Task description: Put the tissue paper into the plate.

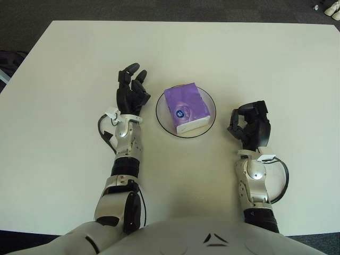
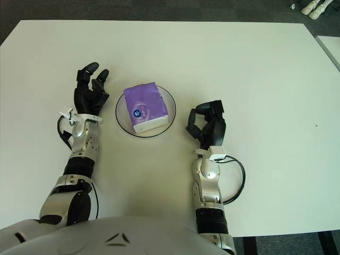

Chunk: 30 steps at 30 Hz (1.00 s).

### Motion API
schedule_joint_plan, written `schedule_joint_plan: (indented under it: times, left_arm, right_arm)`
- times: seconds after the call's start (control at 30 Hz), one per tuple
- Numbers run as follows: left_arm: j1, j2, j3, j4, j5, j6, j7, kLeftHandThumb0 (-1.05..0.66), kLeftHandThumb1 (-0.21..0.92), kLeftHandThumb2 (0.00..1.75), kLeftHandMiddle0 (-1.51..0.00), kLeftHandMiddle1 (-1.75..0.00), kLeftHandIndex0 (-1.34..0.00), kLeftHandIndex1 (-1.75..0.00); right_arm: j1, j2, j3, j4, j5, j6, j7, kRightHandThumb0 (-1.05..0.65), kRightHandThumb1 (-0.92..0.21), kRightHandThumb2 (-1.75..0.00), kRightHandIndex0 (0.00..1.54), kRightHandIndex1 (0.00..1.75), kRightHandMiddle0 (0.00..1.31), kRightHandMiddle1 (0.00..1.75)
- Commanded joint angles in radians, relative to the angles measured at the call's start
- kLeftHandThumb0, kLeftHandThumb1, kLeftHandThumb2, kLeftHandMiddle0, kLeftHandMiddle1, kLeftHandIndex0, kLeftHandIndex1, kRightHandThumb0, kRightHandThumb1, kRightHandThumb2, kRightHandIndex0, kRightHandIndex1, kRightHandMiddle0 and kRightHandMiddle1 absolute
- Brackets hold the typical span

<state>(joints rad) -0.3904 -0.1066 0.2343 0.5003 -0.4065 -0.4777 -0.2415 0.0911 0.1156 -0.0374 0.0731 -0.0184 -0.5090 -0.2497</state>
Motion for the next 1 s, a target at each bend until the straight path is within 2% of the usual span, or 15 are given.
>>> schedule_joint_plan:
  times: [0.0, 0.4, 0.77, 0.97]
  left_arm:
    - [0.066, -0.026, 0.012, 0.026, -0.033, 0.017, -0.029, -0.36, 0.72, 1.32, -0.12, -0.91, 0.0, -1.28]
    - [0.146, -0.045, -0.005, -0.006, -0.013, 0.031, -0.049, -0.37, 0.73, 1.32, -0.13, -0.92, 0.0, -1.29]
    - [0.224, -0.046, -0.042, -0.038, 0.191, -0.013, 0.114, -0.36, 0.72, 1.33, -0.14, -0.93, 0.0, -1.32]
    - [0.262, -0.041, -0.071, -0.077, 0.327, 0.028, 0.254, -0.36, 0.69, 1.36, -0.19, -0.96, -0.03, -1.35]
  right_arm:
    - [0.055, 0.039, -0.006, 0.068, 0.024, 0.036, -0.002, -0.41, -0.56, -1.01, 0.64, 1.64, 0.42, 1.75]
    - [0.057, 0.039, -0.007, 0.068, 0.02, 0.033, -0.006, -0.41, -0.56, -1.01, 0.64, 1.65, 0.42, 1.75]
    - [0.05, 0.036, -0.013, 0.076, 0.025, 0.02, -0.007, -0.42, -0.53, -1.05, 0.65, 1.66, 0.44, 1.75]
    - [0.05, 0.029, -0.011, 0.074, 0.024, 0.018, -0.001, -0.42, -0.54, -1.04, 0.65, 1.64, 0.44, 1.75]
